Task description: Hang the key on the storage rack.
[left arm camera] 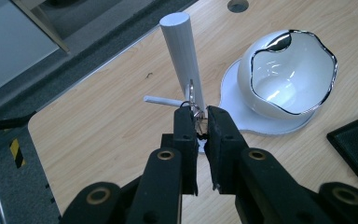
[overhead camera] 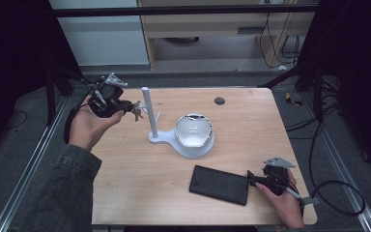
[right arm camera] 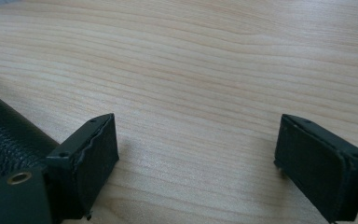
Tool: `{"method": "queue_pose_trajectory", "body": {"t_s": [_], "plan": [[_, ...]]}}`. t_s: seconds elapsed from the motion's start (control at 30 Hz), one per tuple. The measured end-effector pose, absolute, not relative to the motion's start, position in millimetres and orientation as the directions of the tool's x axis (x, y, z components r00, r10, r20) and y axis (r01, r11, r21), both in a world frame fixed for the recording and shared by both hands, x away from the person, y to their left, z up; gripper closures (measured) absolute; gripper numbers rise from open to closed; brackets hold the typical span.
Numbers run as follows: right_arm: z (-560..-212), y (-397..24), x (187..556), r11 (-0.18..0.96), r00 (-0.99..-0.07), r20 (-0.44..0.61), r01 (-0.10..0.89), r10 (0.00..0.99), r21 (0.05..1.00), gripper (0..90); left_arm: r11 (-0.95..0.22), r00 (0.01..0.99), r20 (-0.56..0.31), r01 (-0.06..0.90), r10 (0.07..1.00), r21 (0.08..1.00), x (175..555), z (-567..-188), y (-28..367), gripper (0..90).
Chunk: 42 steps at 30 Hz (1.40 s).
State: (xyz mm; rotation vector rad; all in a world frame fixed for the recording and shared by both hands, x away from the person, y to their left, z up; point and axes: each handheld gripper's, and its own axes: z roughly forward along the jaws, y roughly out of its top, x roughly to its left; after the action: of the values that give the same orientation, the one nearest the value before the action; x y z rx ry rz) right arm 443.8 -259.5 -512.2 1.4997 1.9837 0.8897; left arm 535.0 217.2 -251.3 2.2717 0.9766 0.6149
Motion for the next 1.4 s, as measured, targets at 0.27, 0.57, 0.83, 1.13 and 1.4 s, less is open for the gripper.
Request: {"method": "queue_pose_trajectory", "body": {"t_s": [0.27,0.57,0.83,1.13,1.4], "plan": [[-512.1,-259.3,443.7,0.180,-0.271,0.001,0.640,0.962,0.747,13.3,-0.532,0.618,0.162,0.480,0.770,0.697,528.8,-258.7,220.0,82.6],[-512.0,-259.1,443.0,0.185,-0.278,0.000,0.639,0.961,0.747,13.3,-0.544,0.614,0.171,0.493,0.770,0.679,528.8,-288.7,216.6,82.5],[-512.0,-259.1,443.0,0.185,-0.278,0.000,0.639,0.961,0.747,13.3,-0.546,0.620,0.187,0.460,0.762,0.700,522.0,-296.2,216.1,78.0],[-512.0,-259.1,443.1,0.185,-0.278,0.000,0.639,0.961,0.747,13.2,-0.580,0.616,0.240,0.439,0.750,0.686,502.9,-314.0,216.5,45.3],[-512.2,-259.4,443.3,0.188,-0.279,-0.003,0.637,0.960,0.747,13.1,-0.583,0.635,0.220,0.444,0.740,0.681,490.6,-340.8,212.0,25.0]]}}
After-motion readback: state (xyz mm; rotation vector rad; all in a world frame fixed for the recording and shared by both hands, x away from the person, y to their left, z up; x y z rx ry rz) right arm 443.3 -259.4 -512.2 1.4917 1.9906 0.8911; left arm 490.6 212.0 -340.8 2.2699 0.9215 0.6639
